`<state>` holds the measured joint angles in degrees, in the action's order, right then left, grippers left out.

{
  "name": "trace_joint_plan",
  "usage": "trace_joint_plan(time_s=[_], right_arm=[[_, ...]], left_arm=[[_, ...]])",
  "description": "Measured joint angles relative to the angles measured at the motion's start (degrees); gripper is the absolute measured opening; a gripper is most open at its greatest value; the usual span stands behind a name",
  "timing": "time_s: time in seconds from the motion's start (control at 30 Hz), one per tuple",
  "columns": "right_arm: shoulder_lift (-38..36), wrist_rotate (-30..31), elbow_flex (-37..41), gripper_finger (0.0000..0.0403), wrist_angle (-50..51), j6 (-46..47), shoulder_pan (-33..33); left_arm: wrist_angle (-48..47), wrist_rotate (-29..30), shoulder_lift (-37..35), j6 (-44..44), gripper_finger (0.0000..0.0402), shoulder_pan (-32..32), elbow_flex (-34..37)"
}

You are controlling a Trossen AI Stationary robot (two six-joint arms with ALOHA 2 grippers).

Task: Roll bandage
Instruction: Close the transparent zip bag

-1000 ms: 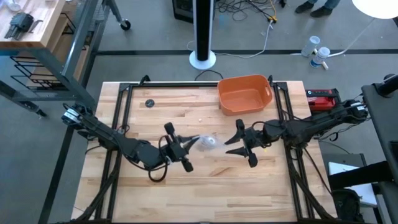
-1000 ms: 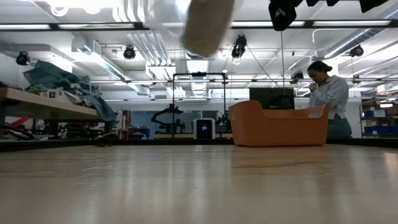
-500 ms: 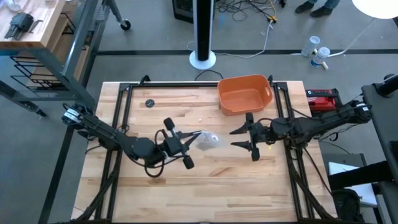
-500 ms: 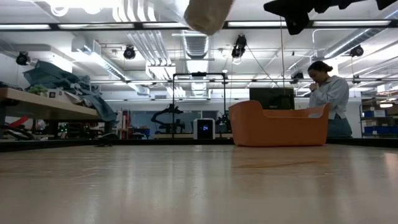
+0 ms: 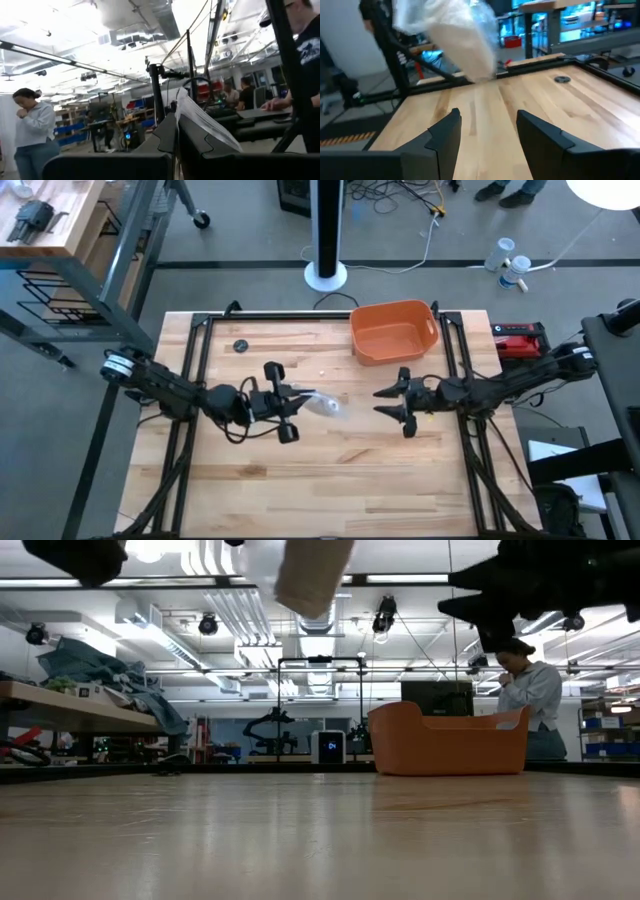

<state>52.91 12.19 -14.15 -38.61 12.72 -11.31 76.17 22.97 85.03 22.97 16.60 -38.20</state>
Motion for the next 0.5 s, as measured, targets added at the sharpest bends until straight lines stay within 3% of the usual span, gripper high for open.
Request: trace_joint_plan(time_s=[0.1, 0.2, 0.5], right_arm=[[2.71, -0.08, 0.38, 0.0183, -7.65, 0.24, -0.04], [5.88, -0.27, -2.83, 0.0183, -8.73, -2.09, -0.04], [15.85, -6.73, -14.55, 0.0183, -8.39, -8.89, -0.6]], left_arm=[[1.3, -2.61, 0.0, 0.35, 0.0, 0.0, 0.96], [2.81, -7.0, 0.0, 0.67, 0.0, 0.0, 1.1], [3.13, -7.52, 0.14, 0.49, 0.0, 0.07, -1.39]])
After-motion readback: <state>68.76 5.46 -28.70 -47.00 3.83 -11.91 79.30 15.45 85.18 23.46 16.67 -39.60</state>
